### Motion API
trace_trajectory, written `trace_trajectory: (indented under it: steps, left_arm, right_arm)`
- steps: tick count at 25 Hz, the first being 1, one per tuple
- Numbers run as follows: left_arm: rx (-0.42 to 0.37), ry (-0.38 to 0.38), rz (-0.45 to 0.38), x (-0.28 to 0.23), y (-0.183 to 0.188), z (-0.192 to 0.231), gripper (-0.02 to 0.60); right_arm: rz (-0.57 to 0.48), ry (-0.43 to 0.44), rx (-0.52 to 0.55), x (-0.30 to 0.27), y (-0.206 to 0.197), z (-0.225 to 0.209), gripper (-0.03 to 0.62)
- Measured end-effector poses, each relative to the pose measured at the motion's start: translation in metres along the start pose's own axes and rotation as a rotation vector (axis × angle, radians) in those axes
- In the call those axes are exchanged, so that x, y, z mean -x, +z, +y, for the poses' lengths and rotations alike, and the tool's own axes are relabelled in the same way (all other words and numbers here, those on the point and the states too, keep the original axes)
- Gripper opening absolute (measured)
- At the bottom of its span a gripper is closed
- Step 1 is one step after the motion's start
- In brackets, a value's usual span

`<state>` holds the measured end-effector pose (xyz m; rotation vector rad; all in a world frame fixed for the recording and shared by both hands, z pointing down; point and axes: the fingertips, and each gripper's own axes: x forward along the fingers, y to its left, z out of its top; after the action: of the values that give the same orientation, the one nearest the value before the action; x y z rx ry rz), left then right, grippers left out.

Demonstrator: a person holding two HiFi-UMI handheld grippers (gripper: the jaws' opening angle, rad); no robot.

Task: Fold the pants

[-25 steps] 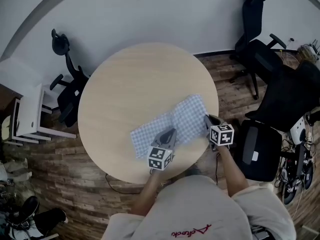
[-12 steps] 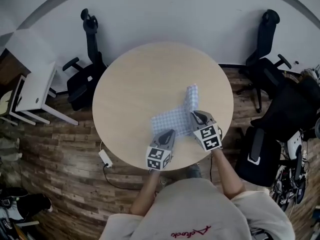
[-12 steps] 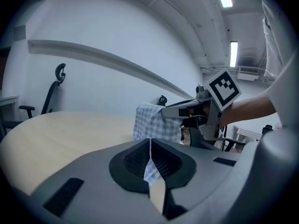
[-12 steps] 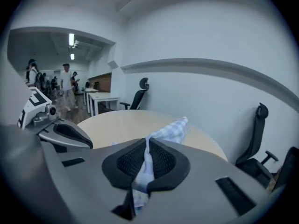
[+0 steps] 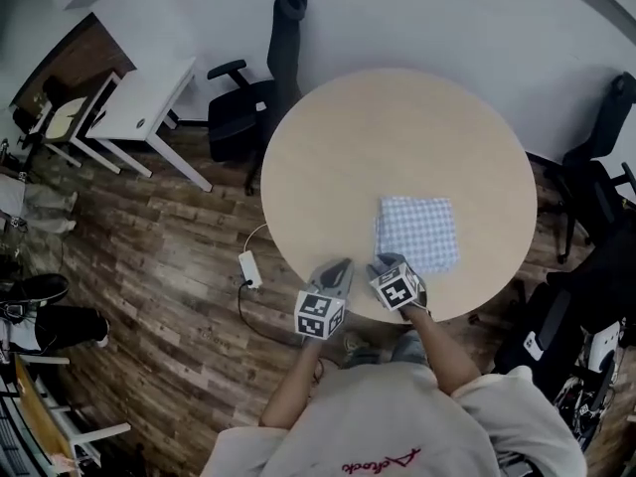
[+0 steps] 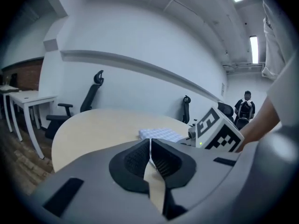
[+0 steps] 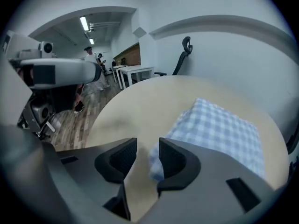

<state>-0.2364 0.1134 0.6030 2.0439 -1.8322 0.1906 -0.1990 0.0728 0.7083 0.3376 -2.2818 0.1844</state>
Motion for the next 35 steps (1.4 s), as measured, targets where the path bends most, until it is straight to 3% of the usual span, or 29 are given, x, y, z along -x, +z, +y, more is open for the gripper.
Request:
trace_trajectory:
  steps: [4, 10, 16, 21, 26, 35]
  left_arm:
    - [0.015, 0.007, 0.000, 0.007, -0.005, 0.016, 0.037]
    - [-0.013, -0.096, -0.011, -0.017, 0.001, -0.015, 0.037]
    - [-0.052, -0.229, -0.033, -0.038, 0.020, -0.055, 0.038]
    - [-0.058, -0.320, -0.055, -0.044, 0.030, -0.091, 0.037]
    - [-0.045, -0.345, -0.033, -0.039, 0.016, -0.117, 0.038]
    - [-0.048, -0.290, -0.036, -0.014, 0.004, -0.144, 0.037]
  right_arm:
    - [-0.022, 0.015, -0.032, -0.007, 0.003, 0.013, 0.160]
    - [-0.177, -0.053, -0.126, 0.030, 0.031, -0.025, 0.143]
    - [-0.367, -0.199, -0.278, 0.100, 0.036, -0.076, 0.044]
    - [-0.548, -0.290, -0.380, 0.163, 0.027, -0.092, 0.029]
    - [-0.559, -0.327, -0.386, 0.195, 0.005, -0.086, 0.029]
    - [-0.556, -0.293, -0.348, 0.221, -0.022, -0.060, 0.029]
